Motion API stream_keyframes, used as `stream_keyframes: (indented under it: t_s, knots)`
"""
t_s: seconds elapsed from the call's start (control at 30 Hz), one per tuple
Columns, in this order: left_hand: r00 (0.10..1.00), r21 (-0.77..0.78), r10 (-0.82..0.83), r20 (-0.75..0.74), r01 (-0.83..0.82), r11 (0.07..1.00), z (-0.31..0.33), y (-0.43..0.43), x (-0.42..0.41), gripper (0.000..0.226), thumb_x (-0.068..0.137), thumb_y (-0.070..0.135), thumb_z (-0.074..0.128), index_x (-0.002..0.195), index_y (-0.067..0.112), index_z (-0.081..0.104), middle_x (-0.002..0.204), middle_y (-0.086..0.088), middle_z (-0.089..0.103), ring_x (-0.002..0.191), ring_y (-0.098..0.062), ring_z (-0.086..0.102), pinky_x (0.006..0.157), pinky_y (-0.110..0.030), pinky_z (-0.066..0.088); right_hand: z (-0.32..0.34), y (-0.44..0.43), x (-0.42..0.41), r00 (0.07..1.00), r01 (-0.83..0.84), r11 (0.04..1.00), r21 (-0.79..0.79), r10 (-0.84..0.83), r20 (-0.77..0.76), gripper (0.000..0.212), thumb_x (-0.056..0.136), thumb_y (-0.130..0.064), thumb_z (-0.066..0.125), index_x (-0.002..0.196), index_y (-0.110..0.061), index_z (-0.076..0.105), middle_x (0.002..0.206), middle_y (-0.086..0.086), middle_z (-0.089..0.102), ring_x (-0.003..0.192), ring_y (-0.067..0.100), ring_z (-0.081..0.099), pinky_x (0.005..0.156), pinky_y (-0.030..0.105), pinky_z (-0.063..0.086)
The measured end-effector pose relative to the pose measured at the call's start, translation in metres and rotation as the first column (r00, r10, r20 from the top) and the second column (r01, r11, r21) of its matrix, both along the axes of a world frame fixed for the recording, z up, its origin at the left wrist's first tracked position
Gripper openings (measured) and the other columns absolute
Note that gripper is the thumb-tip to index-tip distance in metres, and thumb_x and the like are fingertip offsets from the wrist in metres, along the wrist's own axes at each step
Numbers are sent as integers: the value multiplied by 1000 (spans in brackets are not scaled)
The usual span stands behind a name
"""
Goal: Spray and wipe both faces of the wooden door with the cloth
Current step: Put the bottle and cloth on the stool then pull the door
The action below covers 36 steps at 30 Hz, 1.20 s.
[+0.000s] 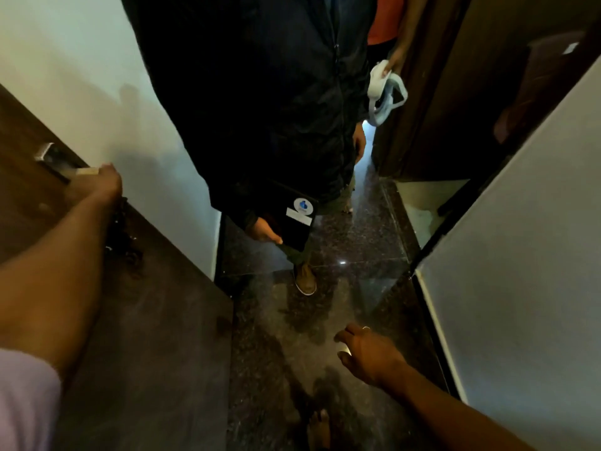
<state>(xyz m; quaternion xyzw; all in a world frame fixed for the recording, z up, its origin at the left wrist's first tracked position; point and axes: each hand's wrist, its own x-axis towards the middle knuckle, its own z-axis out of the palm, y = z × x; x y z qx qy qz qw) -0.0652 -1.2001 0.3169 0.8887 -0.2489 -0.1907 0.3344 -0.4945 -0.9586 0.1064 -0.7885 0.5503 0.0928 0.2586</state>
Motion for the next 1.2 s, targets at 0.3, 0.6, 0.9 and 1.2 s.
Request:
stream_keyframes:
  t_s: [0.3, 0.6, 0.9, 1.2]
  knots:
    - [960, -183, -281, 4, 277, 943, -30, 49, -160, 67, 86, 63, 41, 111, 5, 62, 115, -20, 63, 106, -37, 60, 91, -45, 49, 30, -8, -15, 989, 147, 859, -491, -130, 68, 38, 93, -44, 51, 123, -23, 61, 119, 1, 60, 105, 22, 60, 87, 38, 49]
    - [922, -78, -368, 119, 378, 922, -25, 134, -301, 70, 86, 68, 33, 103, 7, 64, 108, -20, 64, 98, -39, 60, 85, -46, 49, 83, 20, -62, 955, 279, 764, -582, -282, 88, 58, 87, -41, 66, 137, -16, 54, 139, 8, 55, 131, 27, 50, 108, 51, 41]
    - [847, -85, -498, 187, 519, 851, -25, 220, -392, 69, 89, 63, 33, 104, 3, 63, 108, -22, 62, 99, -38, 58, 78, -40, 43, 55, 119, -106, 930, 308, 879, -364, -360, -82, 58, 92, -38, 58, 145, -15, 45, 149, 10, 43, 138, 32, 39, 114, 54, 29]
    - [714, -110, -687, 132, 699, 706, -28, 321, -460, 64, 89, 63, 35, 92, 7, 66, 98, -17, 65, 89, -34, 59, 75, -36, 43, 16, 245, -126, 897, 436, 878, 200, -403, -183, 43, 95, -30, 49, 135, -13, 50, 137, 16, 51, 125, 35, 51, 99, 44, 44]
